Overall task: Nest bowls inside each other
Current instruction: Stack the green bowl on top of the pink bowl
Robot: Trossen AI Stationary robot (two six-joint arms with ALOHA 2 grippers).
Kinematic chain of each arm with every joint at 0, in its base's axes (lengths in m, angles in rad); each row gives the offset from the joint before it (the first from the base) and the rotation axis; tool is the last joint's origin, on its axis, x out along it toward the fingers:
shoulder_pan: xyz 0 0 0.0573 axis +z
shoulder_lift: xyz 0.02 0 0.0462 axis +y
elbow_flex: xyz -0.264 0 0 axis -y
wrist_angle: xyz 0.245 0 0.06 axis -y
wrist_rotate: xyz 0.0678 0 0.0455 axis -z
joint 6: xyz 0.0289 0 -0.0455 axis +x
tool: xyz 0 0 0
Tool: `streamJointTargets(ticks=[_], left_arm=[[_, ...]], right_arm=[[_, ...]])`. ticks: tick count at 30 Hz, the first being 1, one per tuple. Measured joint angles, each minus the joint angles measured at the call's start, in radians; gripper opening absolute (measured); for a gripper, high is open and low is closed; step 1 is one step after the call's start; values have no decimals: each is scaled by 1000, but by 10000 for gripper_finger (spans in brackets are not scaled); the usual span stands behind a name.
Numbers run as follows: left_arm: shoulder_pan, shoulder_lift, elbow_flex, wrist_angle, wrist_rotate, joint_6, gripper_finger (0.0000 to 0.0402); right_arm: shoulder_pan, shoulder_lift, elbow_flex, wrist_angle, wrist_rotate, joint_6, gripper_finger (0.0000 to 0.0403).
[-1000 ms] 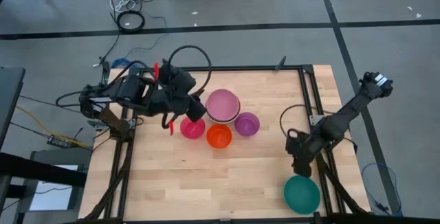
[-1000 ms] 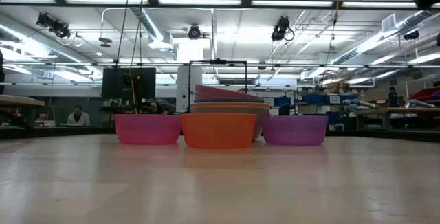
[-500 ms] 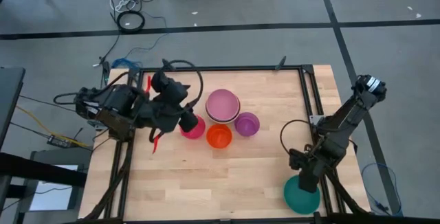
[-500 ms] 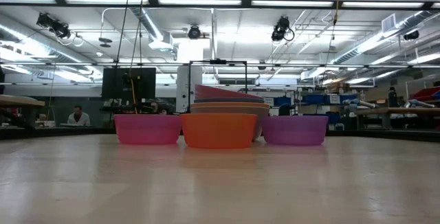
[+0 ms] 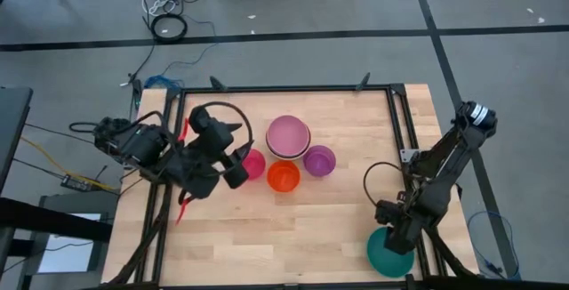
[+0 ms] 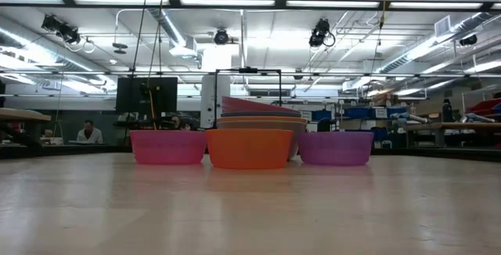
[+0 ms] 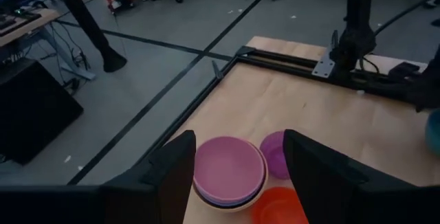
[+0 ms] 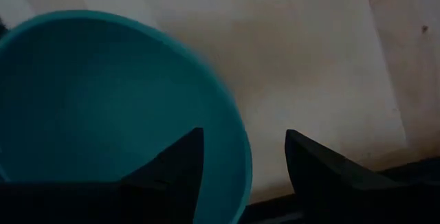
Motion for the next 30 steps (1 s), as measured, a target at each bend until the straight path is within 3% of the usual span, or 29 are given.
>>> streamJointTargets(ticks=[8,18,30], left_arm=[[-50,0,0,13,-21,-3,229],[-92,0,0,8,-40,-22,229],[-127,0,0,8,-50,-37,229]], right_arm=[[-2,47,0,7,1,3,163],[-35,66,0,39,5,-43,9],[-265,66,12,35,76,-347,1]])
